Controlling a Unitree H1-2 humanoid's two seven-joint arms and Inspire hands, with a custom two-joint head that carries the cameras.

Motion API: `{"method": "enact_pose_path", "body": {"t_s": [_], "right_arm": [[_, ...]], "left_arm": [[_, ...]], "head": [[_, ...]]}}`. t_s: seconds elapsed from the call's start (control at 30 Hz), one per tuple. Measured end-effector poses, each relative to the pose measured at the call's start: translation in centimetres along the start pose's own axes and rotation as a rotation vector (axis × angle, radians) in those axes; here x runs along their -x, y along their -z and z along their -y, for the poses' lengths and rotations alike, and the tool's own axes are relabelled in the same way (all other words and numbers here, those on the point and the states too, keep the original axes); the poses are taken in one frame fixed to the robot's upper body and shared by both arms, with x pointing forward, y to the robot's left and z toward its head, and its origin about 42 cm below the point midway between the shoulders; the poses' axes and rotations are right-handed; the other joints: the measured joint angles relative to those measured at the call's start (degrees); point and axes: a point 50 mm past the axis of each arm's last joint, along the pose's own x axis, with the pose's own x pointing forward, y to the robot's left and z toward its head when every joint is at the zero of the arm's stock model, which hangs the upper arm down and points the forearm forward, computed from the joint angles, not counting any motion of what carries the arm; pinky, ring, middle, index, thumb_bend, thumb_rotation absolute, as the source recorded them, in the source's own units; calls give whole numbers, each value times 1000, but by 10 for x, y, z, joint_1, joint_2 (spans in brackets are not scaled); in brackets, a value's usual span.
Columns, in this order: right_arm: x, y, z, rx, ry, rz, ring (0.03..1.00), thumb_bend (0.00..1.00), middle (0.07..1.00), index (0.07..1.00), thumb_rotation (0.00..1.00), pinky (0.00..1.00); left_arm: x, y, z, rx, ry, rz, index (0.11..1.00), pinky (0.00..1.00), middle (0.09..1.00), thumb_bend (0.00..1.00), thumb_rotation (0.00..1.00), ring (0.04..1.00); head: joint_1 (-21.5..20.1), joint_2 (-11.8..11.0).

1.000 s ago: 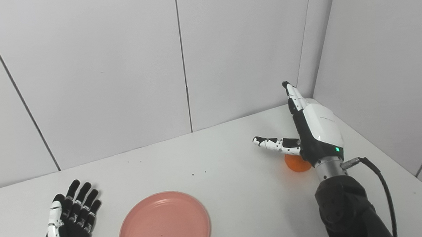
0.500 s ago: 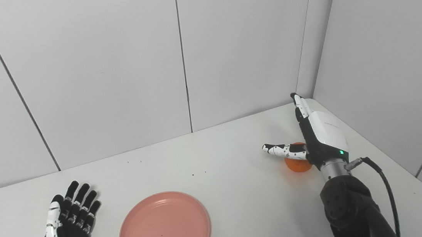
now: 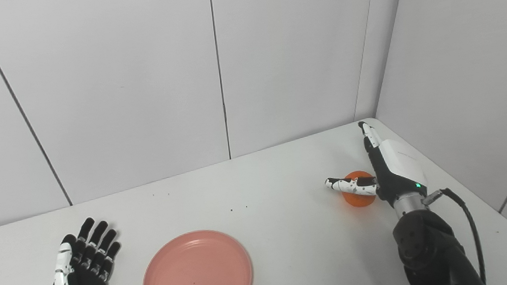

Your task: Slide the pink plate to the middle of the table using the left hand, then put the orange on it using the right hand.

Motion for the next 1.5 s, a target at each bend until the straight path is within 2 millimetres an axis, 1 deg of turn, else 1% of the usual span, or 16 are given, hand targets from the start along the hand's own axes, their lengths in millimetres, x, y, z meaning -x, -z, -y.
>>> {"method": "enact_pose_path", "body": {"t_s": [0.1, 0.37, 0.5, 0.6, 0.7, 0.9, 0.97, 1.07, 1.13, 1.27, 1.3, 1.37, 1.43, 1.5], "right_arm": [[-1, 3, -1, -2, -15, -11, 940, 1000, 984, 994, 470, 813], [-6, 17, -10, -10, -63, -61, 923, 1000, 973, 992, 462, 805], [-8, 19, -9, -16, -90, -70, 902, 1000, 966, 996, 460, 765], [-12, 25, -14, -18, -145, -96, 900, 1000, 959, 980, 476, 772], [-13, 26, -17, -7, -177, -106, 908, 1000, 954, 963, 480, 794], [-18, 26, -21, -14, -193, -115, 915, 1000, 958, 958, 468, 788], [-20, 28, -24, -15, -204, -124, 883, 1000, 939, 947, 458, 735], [-21, 28, -23, -16, -210, -126, 872, 1000, 930, 944, 455, 719], [-22, 28, -22, -18, -215, -128, 842, 1000, 901, 934, 462, 680], [-25, 24, -21, -9, -220, -125, 843, 1000, 900, 919, 445, 691], [-25, 24, -21, -9, -218, -126, 820, 1000, 884, 915, 439, 663], [-25, 24, -21, -11, -216, -130, 811, 996, 878, 912, 429, 660], [-25, 25, -21, -18, -210, -140, 738, 991, 821, 900, 405, 588], [-25, 25, -21, -22, -203, -149, 714, 979, 797, 897, 389, 562]], "left_arm": [[0, -1, -1, -4, -1, 1, 966, 996, 965, 297, 1000, 964], [0, -2, -1, -8, -1, 2, 965, 995, 964, 300, 1000, 965], [0, -2, -1, -8, -4, 2, 959, 991, 961, 299, 1000, 960], [0, -2, -1, -10, -8, 3, 955, 986, 956, 301, 1000, 955], [0, -3, -1, -12, -13, 4, 956, 986, 955, 302, 1000, 955], [0, -3, -1, -13, -19, 5, 947, 973, 947, 306, 1000, 946], [0, -3, -1, -13, -20, 4, 947, 972, 949, 304, 1000, 948], [1, -4, 0, -13, -25, -1, 950, 975, 951, 303, 1000, 951], [1, -5, 1, -13, -27, -7, 949, 972, 949, 303, 1000, 949], [2, -5, 1, -18, -30, -8, 946, 971, 949, 302, 1000, 948], [2, -5, 1, -18, -30, -8, 943, 966, 945, 303, 1000, 944], [2, -5, 1, -18, -30, -8, 939, 959, 941, 306, 1000, 939], [2, -5, 1, -18, -30, -7, 939, 962, 942, 306, 1000, 941], [2, -5, 1, -18, -32, -7, 938, 964, 942, 307, 1000, 941]], "head": [[-1, 1], [-2, 5], [-1, 7], [-1, 9], [0, 11], [0, 12], [0, 14], [1, 14], [2, 16], [2, 18], [2, 18], [3, 18], [3, 18], [3, 20]]}}
